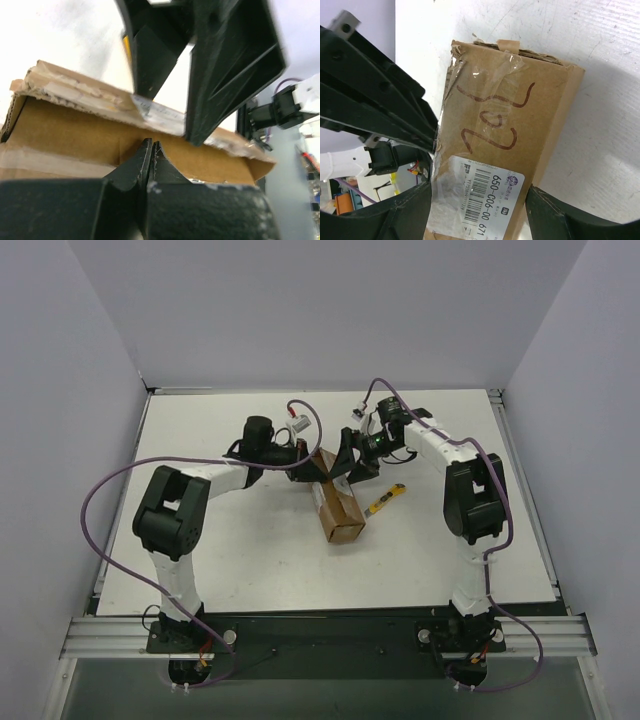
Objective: Unpack the express box
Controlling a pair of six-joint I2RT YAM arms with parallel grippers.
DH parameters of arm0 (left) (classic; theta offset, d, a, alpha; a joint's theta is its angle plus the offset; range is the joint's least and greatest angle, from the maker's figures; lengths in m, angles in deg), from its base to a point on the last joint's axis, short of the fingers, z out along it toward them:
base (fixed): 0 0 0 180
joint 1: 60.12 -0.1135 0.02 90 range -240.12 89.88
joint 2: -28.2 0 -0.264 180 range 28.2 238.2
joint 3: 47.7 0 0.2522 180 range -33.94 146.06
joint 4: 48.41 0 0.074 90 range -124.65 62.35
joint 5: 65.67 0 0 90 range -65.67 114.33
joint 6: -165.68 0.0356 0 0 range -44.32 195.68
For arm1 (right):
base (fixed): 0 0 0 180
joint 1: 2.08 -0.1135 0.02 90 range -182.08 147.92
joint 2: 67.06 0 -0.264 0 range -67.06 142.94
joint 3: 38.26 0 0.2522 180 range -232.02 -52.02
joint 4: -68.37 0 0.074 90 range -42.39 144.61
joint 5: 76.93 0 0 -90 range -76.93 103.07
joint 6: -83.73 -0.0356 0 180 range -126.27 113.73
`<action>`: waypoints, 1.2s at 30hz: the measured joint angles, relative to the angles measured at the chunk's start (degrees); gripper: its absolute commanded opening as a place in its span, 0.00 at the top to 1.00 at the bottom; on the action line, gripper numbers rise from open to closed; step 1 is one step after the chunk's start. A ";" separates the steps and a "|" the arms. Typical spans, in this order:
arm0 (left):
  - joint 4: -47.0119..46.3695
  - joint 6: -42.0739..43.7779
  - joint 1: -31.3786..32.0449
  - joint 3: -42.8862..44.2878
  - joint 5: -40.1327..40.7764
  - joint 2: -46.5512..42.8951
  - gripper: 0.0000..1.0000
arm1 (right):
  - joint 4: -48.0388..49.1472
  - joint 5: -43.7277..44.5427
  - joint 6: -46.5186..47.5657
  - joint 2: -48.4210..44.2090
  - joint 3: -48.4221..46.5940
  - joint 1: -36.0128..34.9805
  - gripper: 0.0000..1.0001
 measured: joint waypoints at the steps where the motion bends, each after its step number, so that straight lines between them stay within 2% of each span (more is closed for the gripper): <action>1: 1.70 1.60 0.04 0.26 0.24 0.15 1.00 | 0.04 -0.04 -0.20 -0.02 0.00 0.09 0.49; 3: 5.88 4.92 0.04 0.92 0.90 0.50 1.00 | 0.37 -0.52 -0.92 -0.02 0.00 0.59 0.48; 5: 10.67 8.98 0.02 1.90 1.97 1.16 1.00 | 0.83 -1.18 -1.62 0.00 0.00 1.46 0.40; 9: 18.51 15.43 -0.37 3.82 2.25 2.91 1.00 | 2.03 -1.90 -2.43 -0.02 0.55 4.63 0.19; 11: 20.87 17.33 -0.46 4.94 2.19 2.93 1.00 | 1.92 1.31 -1.42 -0.04 1.16 6.36 0.07; 13: 23.47 18.82 -0.39 6.36 2.36 3.10 1.00 | 1.55 4.98 0.20 -0.04 1.18 7.58 0.00; 16: 27.23 20.83 -0.44 8.35 3.19 3.17 1.00 | 0.28 10.49 3.56 -0.09 -1.84 8.87 0.00; 19: 29.44 22.27 -0.46 9.27 3.76 3.23 1.00 | 0.33 16.48 8.70 -1.31 -6.78 6.84 0.00; 21: 30.03 22.62 -0.46 9.46 3.82 3.28 1.00 | 0.70 21.53 12.79 -4.55 -7.23 3.26 0.00; 26: 29.99 22.03 -0.59 9.57 3.61 3.56 1.00 | 1.29 30.32 19.26 -13.16 -4.31 -10.80 0.00; 31: 29.40 20.26 -1.07 9.55 2.78 3.93 1.00 | 0.50 36.09 22.34 -14.80 0.42 -17.68 0.01; 35: 28.46 17.97 -1.84 9.42 1.79 4.50 1.00 | -0.57 44.59 23.80 -13.03 2.58 -18.99 0.10; 36: 28.09 17.31 -2.05 9.42 1.42 4.72 1.00 | -0.50 46.14 24.11 -12.48 2.71 -19.10 0.18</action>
